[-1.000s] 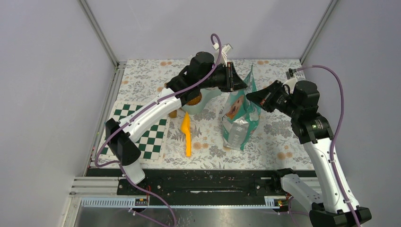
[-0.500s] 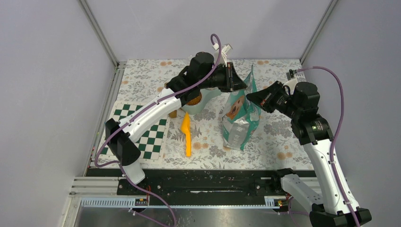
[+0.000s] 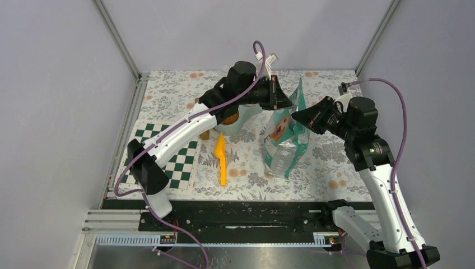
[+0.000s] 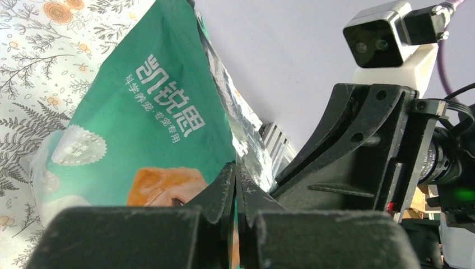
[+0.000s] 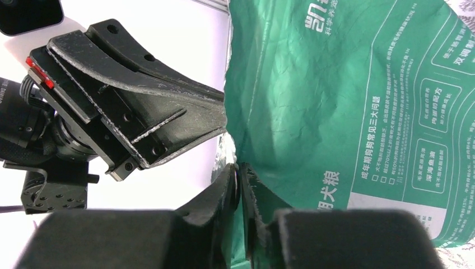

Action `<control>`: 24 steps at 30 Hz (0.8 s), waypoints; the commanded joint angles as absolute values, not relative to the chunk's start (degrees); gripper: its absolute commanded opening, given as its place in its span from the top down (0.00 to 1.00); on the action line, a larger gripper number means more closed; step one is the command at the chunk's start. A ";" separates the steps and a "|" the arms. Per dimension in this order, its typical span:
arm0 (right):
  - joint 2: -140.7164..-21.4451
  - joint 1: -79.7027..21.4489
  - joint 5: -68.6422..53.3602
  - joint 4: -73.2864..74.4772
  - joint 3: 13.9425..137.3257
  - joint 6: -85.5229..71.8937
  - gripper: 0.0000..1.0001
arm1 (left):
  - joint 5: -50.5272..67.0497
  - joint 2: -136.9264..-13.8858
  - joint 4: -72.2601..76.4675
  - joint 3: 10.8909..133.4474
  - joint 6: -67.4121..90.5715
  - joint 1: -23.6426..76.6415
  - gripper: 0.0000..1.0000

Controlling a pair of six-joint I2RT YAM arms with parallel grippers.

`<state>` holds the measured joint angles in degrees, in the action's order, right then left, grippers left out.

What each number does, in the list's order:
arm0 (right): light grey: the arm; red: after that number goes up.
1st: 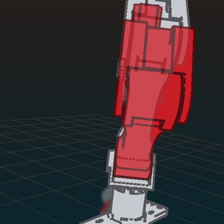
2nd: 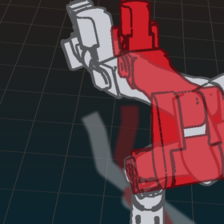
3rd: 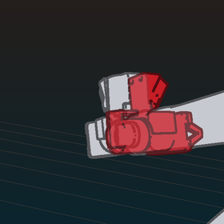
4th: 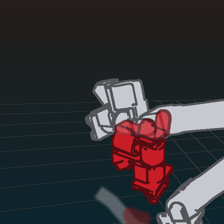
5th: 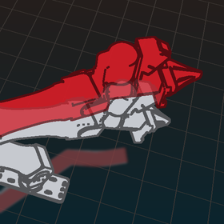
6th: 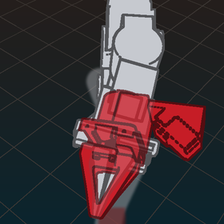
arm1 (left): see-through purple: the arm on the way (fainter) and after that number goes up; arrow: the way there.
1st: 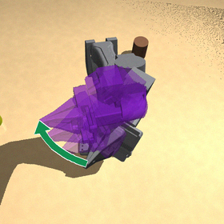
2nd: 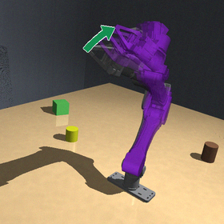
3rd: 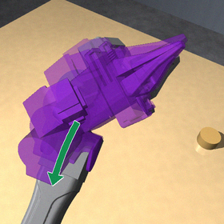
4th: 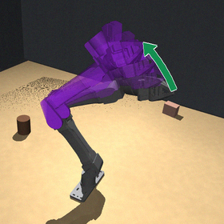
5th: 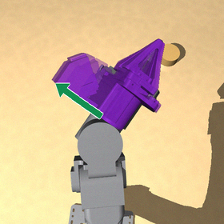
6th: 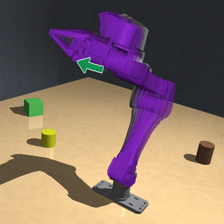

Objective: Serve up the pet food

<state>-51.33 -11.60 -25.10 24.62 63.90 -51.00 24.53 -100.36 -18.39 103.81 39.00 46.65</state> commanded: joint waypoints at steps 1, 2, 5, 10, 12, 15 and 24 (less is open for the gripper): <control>-52.07 -11.71 -21.34 30.47 67.14 -46.33 0.73 | 25.98 -101.22 -20.39 105.93 37.91 46.89 1.00; -52.09 -11.69 -20.40 31.39 67.82 -45.68 0.65 | 25.65 -100.97 -20.41 105.91 37.85 46.91 1.00; -51.60 -11.65 -18.23 32.34 69.42 -45.28 0.45 | 25.07 -100.39 -20.35 105.82 37.78 46.93 1.00; -53.74 -11.68 -17.12 32.23 73.40 -44.06 0.36 | 26.06 -100.43 -19.38 105.80 38.50 46.89 1.00; -55.62 -11.65 -17.03 32.34 74.60 -44.16 0.37 | 26.81 -100.58 -18.81 105.83 39.02 46.84 1.00; -57.48 -11.67 -17.07 31.84 75.81 -44.09 0.39 | 27.39 -100.54 -18.06 105.77 39.89 46.84 1.00; -60.74 -11.61 -16.79 31.70 77.83 -43.25 0.30 | 31.46 -101.16 -15.18 105.82 42.69 46.88 1.00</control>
<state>-60.55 -11.57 -18.48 32.56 74.85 -44.34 26.39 -100.68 -18.00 104.03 41.06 46.46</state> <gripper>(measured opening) 0.691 0.009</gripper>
